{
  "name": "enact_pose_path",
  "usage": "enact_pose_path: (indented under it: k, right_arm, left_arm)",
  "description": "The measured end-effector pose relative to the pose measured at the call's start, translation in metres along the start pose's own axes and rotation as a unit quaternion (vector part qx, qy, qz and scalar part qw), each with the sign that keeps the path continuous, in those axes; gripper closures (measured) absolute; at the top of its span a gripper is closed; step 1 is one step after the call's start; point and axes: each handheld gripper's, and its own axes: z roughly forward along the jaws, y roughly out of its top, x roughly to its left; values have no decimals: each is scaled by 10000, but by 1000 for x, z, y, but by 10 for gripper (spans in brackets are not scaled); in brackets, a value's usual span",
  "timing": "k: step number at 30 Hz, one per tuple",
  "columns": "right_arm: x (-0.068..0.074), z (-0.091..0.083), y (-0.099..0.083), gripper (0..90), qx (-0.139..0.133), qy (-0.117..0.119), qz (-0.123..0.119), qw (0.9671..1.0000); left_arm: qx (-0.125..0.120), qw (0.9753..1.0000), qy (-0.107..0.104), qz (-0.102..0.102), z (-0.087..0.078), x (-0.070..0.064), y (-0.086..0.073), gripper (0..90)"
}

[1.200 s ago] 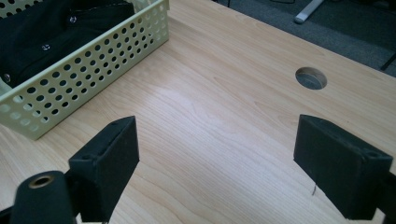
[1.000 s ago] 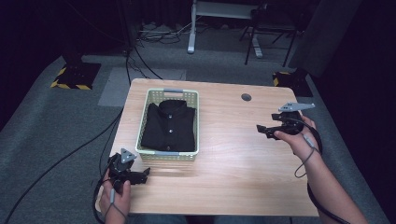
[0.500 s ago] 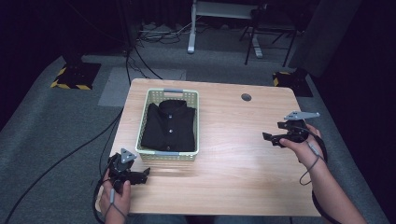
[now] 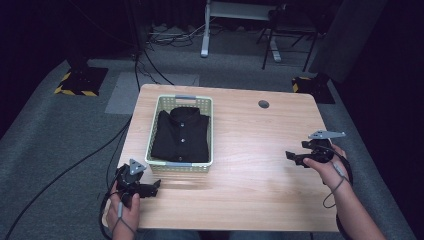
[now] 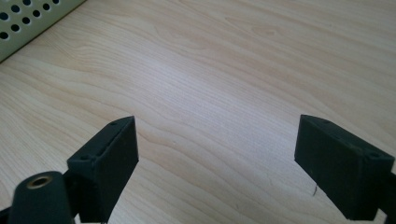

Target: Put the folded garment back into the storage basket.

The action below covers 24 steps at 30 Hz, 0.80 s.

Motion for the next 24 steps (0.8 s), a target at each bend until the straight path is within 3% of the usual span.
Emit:
enact_pose_path:
  k: [24]
  right_arm:
    - [-16, 13, -57, 133, 415, -166, 294, 9986]
  left_arm:
    - [-1, 10000, 0, -3, 0, 0, 0, 2]
